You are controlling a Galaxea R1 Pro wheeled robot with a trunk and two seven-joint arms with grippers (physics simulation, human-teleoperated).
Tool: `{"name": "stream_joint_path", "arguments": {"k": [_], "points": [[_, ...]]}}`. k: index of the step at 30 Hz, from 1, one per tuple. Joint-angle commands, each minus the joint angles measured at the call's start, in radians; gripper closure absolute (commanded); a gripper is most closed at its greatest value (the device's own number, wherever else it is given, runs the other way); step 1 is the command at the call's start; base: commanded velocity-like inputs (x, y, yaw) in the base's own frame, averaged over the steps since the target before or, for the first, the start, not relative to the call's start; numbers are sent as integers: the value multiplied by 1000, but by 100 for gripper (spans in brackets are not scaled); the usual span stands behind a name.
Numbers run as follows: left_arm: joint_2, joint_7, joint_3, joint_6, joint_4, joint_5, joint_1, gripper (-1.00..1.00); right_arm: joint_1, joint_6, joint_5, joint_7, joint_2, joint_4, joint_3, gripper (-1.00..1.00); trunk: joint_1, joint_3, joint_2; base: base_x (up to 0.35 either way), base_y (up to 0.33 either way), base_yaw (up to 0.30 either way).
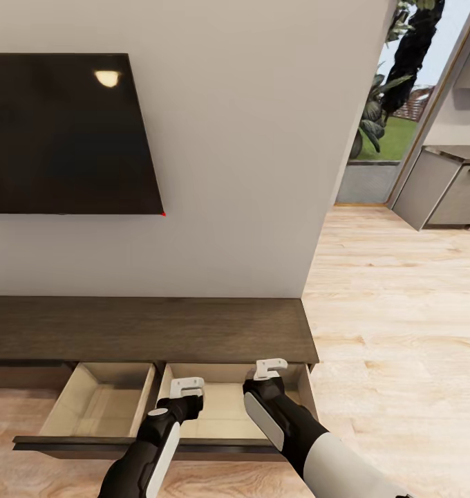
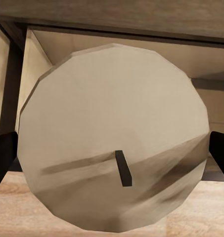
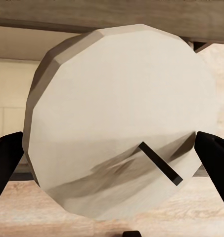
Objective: Place each of the two pumpkins and all three candles from the living room inside a cabinet in the living room (use any cabinet), then make sure every cabinet is closed, and position the cauldron so it is next to a table in the living room.
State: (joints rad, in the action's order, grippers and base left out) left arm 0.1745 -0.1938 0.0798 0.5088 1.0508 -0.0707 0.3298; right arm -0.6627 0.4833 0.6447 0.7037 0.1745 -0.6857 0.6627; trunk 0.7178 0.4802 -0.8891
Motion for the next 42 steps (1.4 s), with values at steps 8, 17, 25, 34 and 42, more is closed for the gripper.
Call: {"name": "stream_joint_path", "arguments": {"k": [8,17,25,34,42], "points": [[0,1,0,-3,0,0,0,100,0,0,0,0,0,0,0,100,0,0,0,0,0,0],[0,0,0,-4,0,0,0,100,0,0,1,-1,0,-4,0,100,0,0,0,0,0,0],[0,-5,0,-2,0,0,0,100,0,-1,1,0,0,-6,0,100,0,0,0,0,0,0],[0,-55,15,-5,4,1,0,100,0,-2,1,0,0,-11,0,100,0,0,0,0,0,0],[0,-145,20,-3,7,-33,0,100,0,-2,1,0,0,-11,0,100,0,0,0,0,0,0]]}}
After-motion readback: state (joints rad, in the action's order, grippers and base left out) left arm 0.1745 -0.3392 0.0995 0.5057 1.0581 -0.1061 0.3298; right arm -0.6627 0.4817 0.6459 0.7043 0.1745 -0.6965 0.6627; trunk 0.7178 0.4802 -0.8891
